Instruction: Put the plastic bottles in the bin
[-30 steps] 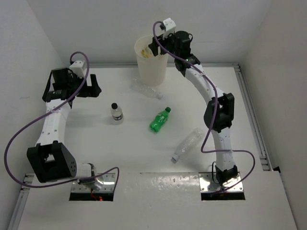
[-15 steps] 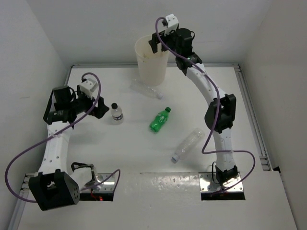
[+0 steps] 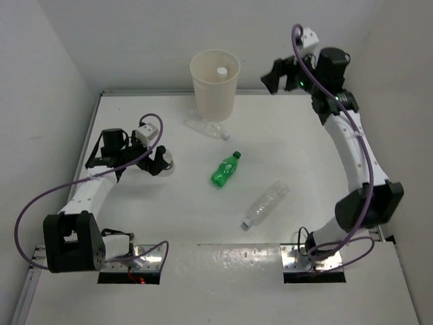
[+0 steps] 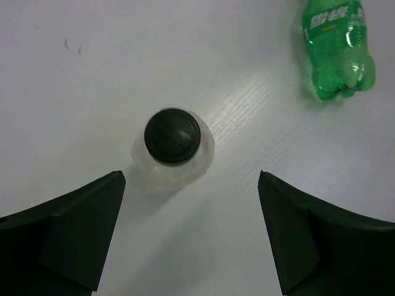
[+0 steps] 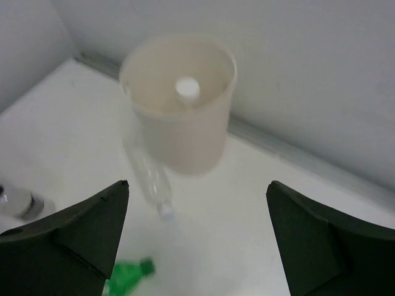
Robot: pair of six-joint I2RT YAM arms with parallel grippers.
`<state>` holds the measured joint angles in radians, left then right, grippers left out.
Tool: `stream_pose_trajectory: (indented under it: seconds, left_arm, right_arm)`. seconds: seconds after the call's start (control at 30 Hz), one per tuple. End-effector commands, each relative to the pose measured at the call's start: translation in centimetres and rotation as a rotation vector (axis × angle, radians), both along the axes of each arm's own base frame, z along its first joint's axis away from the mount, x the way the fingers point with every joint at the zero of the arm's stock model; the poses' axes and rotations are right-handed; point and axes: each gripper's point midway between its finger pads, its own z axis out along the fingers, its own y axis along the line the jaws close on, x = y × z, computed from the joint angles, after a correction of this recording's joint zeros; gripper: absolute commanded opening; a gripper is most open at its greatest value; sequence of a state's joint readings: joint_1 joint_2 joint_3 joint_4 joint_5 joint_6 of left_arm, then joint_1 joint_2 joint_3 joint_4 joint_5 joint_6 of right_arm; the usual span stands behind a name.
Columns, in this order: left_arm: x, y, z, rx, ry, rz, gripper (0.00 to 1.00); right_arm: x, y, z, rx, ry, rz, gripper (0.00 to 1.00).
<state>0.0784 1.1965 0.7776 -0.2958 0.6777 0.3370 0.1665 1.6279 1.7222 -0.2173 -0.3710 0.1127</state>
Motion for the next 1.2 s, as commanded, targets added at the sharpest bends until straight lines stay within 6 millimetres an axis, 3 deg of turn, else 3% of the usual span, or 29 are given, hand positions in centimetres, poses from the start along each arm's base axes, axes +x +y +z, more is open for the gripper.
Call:
stream_pose_trajectory:
  seconds: [0.0, 0.07, 0.1, 0.13, 0.17, 0.2, 0.27, 0.33, 0.37, 0.43, 0.47, 0.5, 0.53, 0.6, 0.63, 0.7, 0.73, 0.77, 0.83, 0.87, 0.9, 0.93, 0.97, 1.03, 1.1, 1.17]
  left_arm:
    - [3.1, -0.7, 0.8, 0.01, -0.109, 0.011, 0.96]
    - [4.1, -0.2, -0.1, 0.033, -0.115, 0.05, 0.96]
    - [4.3, -0.9, -0.5, 0.034, -0.109, 0.042, 0.96]
    - [5.0, -0.6, -1.6, 0.058, -0.097, 0.065, 0.92]
    - [5.3, -0.8, -1.9, 0.065, -0.088, 0.065, 0.89]
    - [5.5, -1.2, -2.2, 0.065, -0.078, 0.054, 0.86]
    - [6.0, -1.2, -3.5, 0.081, -0.044, 0.062, 0.71]
    - [7.1, -1.1, -2.8, 0.086, -0.052, 0.07, 0.6]
    - [7.2, -1.1, -2.7, 0.087, -0.041, 0.069, 0.47]
    - [9.0, -1.5, 0.9, 0.052, -0.096, 0.07, 0.3]
    - [9.2, -2.4, 2.4, 0.02, -0.097, 0.052, 0.27]
    - [11.0, -2.8, 7.1, -0.015, -0.182, 0.058, 0.24]
    - [11.4, -3.7, 10.6, -0.082, -0.215, 0.068, 0.22]
    - [12.5, -5.4, 16.8, -0.152, -0.305, 0.06, 0.2]
    - [13.6, -6.7, 22.4, -0.21, -0.389, 0.057, 0.2]
    - [15.0, -7.6, 26.8, -0.257, -0.452, 0.077, 0.2]
    - [15.2, -8.6, 31.2, -0.299, -0.532, 0.066, 0.2]
    - [17.1, -9.2, 30.7, -0.297, -0.529, 0.079, 0.2]
    - [19.8, -10.8, 31.8, -0.299, -0.575, 0.086, 0.2]
    - [19.2, -11.3, 34.0, -0.306, -0.625, 0.068, 0.2]
    - [21.5, -12.1, 31.8, -0.296, -0.591, 0.08, 0.2]
    - [22.3, -12.0, 33.2, -0.295, -0.634, 0.089, 0.2]
    - [23.1, -12.7, 32.7, -0.282, -0.641, 0.088, 0.2]
    - [26.3, -12.9, 29.6, -0.238, -0.635, 0.152, 0.22]
    - [28.1, -12.6, 28.8, -0.233, -0.661, 0.222, 0.22]
    - [29.6, -13.2, 26.4, -0.226, -0.639, 0.212, 0.22]
  right_arm:
    - [-5.5, -3.1, -11.0, -0.079, 0.315, 0.077, 0.91]
    - [-7.5, -4.3, -13.1, -0.151, 0.346, 0.099, 0.91]
    - [-9.4, -4.7, -13.8, -0.167, 0.356, 0.102, 0.91]
    - [-10.3, -5.9, -15.7, -0.213, 0.376, 0.106, 0.91]
    - [-12.5, -6.1, -16.8, -0.23, 0.414, 0.118, 0.9]
    - [-13.2, -6.5, -17.5, -0.253, 0.423, 0.122, 0.9]
    - [-15.6, -7.4, -20.5, -0.329, 0.465, 0.138, 0.88]
    - [-17.1, -8.1, -20.8, -0.367, 0.449, 0.134, 0.88]
    - [-18.7, -8.2, -22.9, -0.385, 0.5, 0.157, 0.87]
    - [-20.5, -8.4, -23.9, -0.418, 0.512, 0.183, 0.87]
    - [-21.3, -8.6, -24.8, -0.438, 0.53, 0.193, 0.86]
    - [-21.7, -8.8, -24.4, -0.448, 0.51, 0.185, 0.86]
    - [-22.5, -9.8, -25.8, -0.439, 0.551, 0.157, 0.86]
    - [-23.3, -9.8, -26.1, -0.435, 0.551, 0.163, 0.86]
    - [-23.6, -9.9, -26.1, -0.433, 0.542, 0.16, 0.86]
    - [-24.2, -9.9, -27.0, -0.44, 0.544, 0.167, 0.86]
    - [-24.3, -9.8, -27.0, -0.44, 0.534, 0.169, 0.86]
    - [-24.5, -9.8, -27.3, -0.438, 0.531, 0.167, 0.86]
    - [-24.4, -9.7, -27.2, -0.433, 0.517, 0.166, 0.86]
    - [-24.3, -9.8, -27.3, -0.432, 0.518, 0.165, 0.86]
    - [-24.4, -9.7, -27.3, -0.427, 0.522, 0.166, 0.86]
    - [-24.2, -9.8, -27.2, -0.43, 0.512, 0.163, 0.86]
    - [-24.1, -9.8, -27.1, -0.43, 0.51, 0.161, 0.86]
    - [-24.0, -9.8, -27.0, -0.431, 0.508, 0.163, 0.86]
    - [-23.9, -9.7, -26.8, -0.427, 0.5, 0.159, 0.86]
    - [-24.0, -9.8, -26.8, -0.425, 0.511, 0.157, 0.86]
